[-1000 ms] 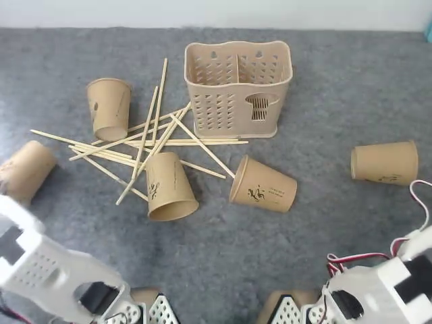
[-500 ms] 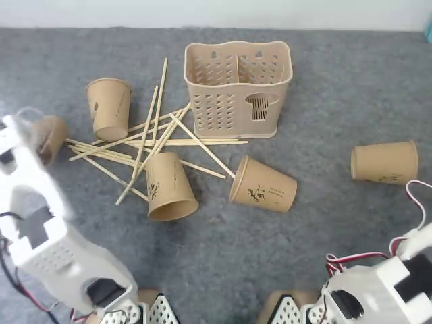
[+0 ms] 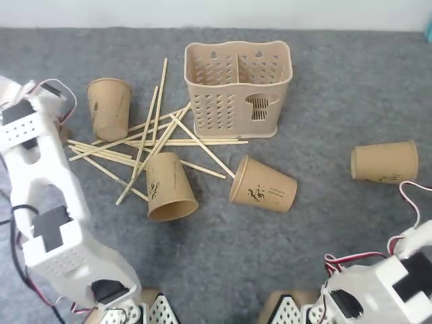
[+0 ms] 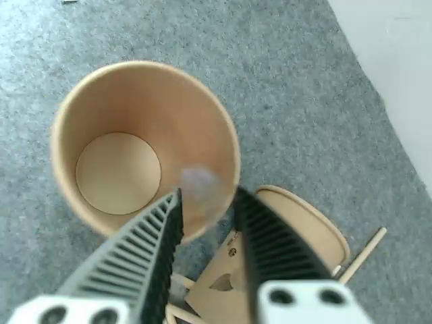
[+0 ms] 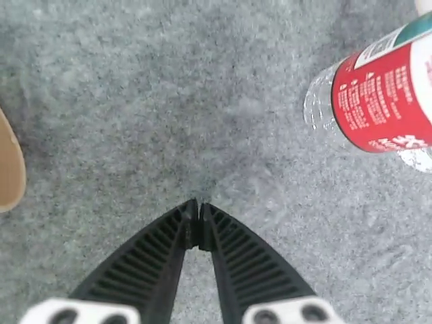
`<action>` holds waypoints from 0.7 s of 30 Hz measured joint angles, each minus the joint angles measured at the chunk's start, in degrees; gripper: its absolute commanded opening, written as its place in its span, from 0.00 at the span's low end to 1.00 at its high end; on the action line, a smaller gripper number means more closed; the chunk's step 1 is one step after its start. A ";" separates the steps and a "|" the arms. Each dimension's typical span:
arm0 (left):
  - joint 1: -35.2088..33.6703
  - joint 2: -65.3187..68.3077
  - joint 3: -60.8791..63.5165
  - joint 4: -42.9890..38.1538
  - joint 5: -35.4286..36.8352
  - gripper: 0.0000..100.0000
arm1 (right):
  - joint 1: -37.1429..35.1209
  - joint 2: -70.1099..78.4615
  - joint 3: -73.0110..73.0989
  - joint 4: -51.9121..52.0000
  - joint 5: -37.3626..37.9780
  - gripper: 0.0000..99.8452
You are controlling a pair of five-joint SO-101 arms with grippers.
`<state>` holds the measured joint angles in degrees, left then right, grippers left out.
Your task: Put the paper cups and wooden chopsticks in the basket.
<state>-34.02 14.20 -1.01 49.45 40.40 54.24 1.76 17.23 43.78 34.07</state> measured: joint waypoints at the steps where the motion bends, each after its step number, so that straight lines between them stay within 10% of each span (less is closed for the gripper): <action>1: 0.00 0.00 0.00 0.00 0.00 0.27 | 0.00 0.00 0.00 0.00 0.00 0.01; 21: 1.23 -8.26 -3.25 4.84 -7.38 0.27 | -0.18 0.00 0.00 0.00 -0.62 0.01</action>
<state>-32.79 5.93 -4.26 54.29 33.01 54.07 1.76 17.23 43.78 33.45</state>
